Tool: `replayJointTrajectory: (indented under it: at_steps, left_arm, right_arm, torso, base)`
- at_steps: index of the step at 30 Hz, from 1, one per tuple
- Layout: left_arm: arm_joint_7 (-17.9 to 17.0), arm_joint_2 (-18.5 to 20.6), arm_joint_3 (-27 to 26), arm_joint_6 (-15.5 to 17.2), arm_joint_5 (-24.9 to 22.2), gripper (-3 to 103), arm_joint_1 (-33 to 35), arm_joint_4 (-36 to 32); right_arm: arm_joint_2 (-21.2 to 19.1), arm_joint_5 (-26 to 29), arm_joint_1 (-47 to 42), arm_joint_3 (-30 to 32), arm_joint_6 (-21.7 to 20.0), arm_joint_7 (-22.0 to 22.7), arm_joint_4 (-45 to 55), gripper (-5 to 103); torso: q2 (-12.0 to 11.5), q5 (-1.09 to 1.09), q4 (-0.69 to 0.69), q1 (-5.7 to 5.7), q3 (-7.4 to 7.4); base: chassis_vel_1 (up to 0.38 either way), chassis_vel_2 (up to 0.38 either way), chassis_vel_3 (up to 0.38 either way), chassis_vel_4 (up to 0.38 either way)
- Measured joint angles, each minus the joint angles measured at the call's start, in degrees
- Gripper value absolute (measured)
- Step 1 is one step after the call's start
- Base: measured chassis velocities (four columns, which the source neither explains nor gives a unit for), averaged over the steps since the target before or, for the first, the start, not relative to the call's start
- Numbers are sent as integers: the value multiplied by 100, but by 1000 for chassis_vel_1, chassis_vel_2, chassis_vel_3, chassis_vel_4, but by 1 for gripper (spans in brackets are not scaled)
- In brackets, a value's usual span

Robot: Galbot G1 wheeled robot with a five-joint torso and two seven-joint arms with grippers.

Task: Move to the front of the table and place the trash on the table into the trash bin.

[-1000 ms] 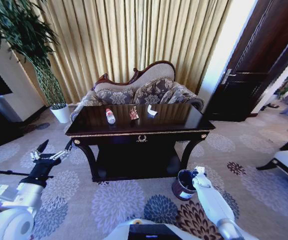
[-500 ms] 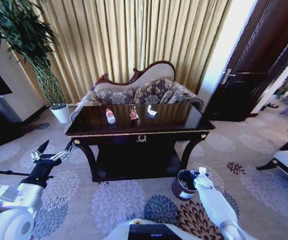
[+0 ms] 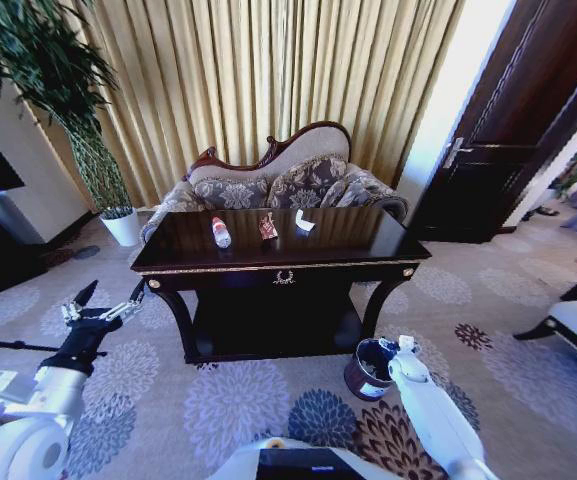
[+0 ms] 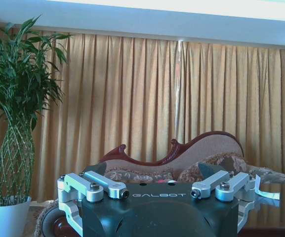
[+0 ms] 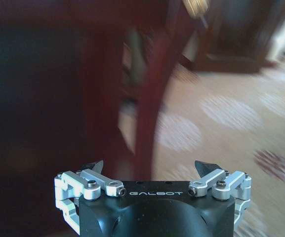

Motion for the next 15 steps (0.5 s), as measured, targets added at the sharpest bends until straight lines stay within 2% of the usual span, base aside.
replayJointTrajectory:
  at_steps: [2,4,5,8,9,12,14,15]
  left_arm:
    - [0,-3,2,0,0,100,-1,1]
    - [-1,-19,0,1,1,100,3,7]
    - [-1,-19,0,1,1,100,3,7]
    - [-8,-8,-33,1,1,100,25,6]
    - [-8,-8,-33,1,1,100,25,6]
    - [-20,-19,7,1,2,100,9,8]
    - [-19,-24,23,1,3,100,8,10]
    - [-23,-32,39,1,7,100,8,16]
  right_arm:
    - [-24,29,-129,0,0,-35,352,100]
    - [-91,102,-563,10,1,-79,1620,100]
    - [-91,102,-563,10,1,-79,1620,100]
    - [-236,163,-1095,110,-64,-93,3105,100]
    - [-236,163,-1095,110,-64,-93,3105,100]
    - [-411,416,-1544,233,-192,-98,4335,100]
    - [-446,450,-1647,267,-218,-94,4565,100]
    - [-518,486,-1873,338,-253,-91,5077,100]
  torso:
    - [0,0,0,0,0]
    - [0,-2,4,0,0]
    - [0,-2,4,0,0]
    - [0,-1,0,0,0]
    - [0,-1,0,0,0]
    - [0,-1,2,0,0]
    - [0,-1,1,0,0]
    - [1,-1,0,0,0]
  base:
    - [0,0,0,0]
    - [0,0,0,0]
    - [0,0,0,0]
    - [0,0,0,0]
    - [0,0,0,0]
    - [0,0,0,0]
    - [0,0,0,0]
    - [0,0,0,0]
